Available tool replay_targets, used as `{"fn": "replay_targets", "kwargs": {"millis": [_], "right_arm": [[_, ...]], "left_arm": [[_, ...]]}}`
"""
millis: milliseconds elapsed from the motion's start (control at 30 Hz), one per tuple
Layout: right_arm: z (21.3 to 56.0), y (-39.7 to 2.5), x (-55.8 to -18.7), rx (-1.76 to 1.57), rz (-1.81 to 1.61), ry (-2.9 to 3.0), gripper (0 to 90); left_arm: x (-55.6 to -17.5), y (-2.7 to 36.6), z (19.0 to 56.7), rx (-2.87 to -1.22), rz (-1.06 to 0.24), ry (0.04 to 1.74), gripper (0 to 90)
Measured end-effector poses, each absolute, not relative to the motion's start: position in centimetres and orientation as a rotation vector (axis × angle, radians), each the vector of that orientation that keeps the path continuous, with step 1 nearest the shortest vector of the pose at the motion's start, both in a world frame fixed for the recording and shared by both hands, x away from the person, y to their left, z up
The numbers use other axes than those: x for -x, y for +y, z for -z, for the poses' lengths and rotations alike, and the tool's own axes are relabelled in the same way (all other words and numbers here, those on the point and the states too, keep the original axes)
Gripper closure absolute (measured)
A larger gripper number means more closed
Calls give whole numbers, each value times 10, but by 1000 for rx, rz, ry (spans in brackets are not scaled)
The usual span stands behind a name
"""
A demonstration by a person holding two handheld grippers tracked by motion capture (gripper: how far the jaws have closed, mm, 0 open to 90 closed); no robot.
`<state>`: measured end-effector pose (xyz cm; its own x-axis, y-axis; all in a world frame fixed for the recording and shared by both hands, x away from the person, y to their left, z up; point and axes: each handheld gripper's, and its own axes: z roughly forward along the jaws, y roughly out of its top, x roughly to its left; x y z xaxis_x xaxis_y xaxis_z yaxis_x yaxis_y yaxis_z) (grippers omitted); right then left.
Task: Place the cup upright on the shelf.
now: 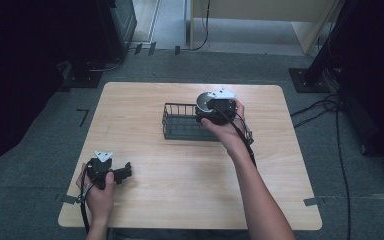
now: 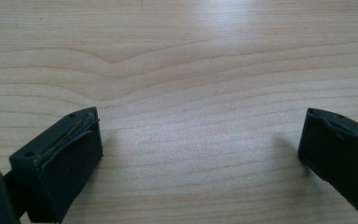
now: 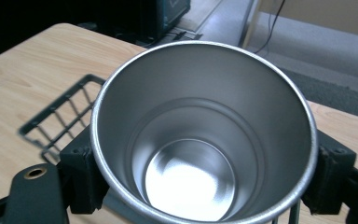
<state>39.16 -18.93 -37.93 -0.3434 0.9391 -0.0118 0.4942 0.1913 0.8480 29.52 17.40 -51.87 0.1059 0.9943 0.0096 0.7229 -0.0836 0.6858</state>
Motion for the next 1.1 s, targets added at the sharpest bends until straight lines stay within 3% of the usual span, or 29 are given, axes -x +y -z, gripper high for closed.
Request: {"fn": "replay_targets", "kwargs": {"millis": [1100], "right_arm": [[432, -203, -418, -1457, -927, 1972, 185]], "left_arm": [[-295, 174, 519, -1864, -673, 1670, 0]]}}
